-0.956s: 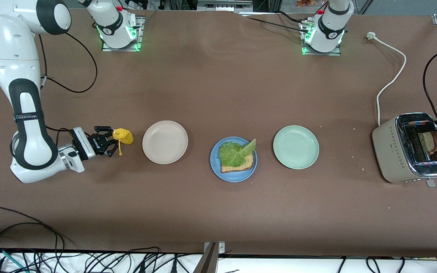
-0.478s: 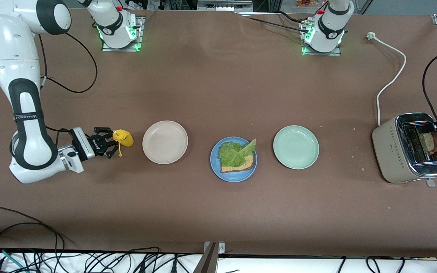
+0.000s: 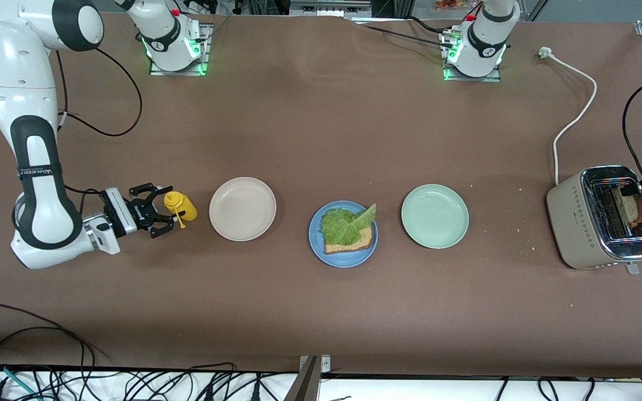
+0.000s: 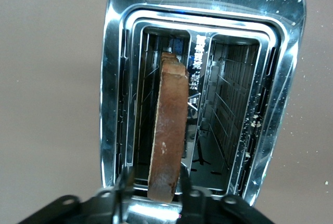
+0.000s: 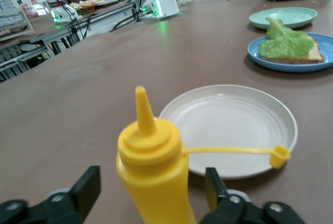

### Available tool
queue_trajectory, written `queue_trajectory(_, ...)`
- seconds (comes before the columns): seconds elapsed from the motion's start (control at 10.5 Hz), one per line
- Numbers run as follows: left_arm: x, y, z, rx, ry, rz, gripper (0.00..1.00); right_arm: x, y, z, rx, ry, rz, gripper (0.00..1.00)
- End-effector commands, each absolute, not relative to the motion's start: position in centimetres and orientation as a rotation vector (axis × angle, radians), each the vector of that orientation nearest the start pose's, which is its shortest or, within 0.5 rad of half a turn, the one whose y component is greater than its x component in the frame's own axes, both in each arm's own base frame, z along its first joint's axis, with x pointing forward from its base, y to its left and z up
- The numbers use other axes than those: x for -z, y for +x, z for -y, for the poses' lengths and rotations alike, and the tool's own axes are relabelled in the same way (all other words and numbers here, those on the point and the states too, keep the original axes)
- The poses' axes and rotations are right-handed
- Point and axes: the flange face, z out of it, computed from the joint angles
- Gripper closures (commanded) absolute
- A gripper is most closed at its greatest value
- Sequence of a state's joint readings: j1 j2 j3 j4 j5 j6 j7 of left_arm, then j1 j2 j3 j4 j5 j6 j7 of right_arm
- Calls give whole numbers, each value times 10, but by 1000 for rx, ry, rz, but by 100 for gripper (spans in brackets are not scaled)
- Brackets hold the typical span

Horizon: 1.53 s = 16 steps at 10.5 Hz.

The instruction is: Make sandwich in blue plate with both arms

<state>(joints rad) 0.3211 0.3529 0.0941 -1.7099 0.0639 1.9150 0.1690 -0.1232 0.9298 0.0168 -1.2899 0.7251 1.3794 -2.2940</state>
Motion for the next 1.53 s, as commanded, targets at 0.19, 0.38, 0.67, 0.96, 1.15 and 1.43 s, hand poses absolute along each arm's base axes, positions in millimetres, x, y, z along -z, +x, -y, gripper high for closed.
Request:
queue_trajectory(0.19,-389,589,-257,-209,-3054,278,87,-186,673,58,424,-1323,1799,0)
queue_trajectory(0.38,-398,592,-258,-180,-3063,237,90,-190,674,85,314,-1537,1665,0)
queue_trajectory(0.67,-420,605,-242,-126,-3065,188,93,-213,676,99,161,-1801,1416,0)
queue_trajectory(0.96,-458,609,-230,-151,-3100,156,95,-256,679,95,-21,-2037,1186,0)
queue_trajectory(1.15,-497,593,-231,-140,-3097,171,99,-296,686,95,-156,-2232,1058,0)
queue_trajectory(1.43,-538,588,-225,-163,-3100,168,99,-335,693,84,-324,-2482,828,0)
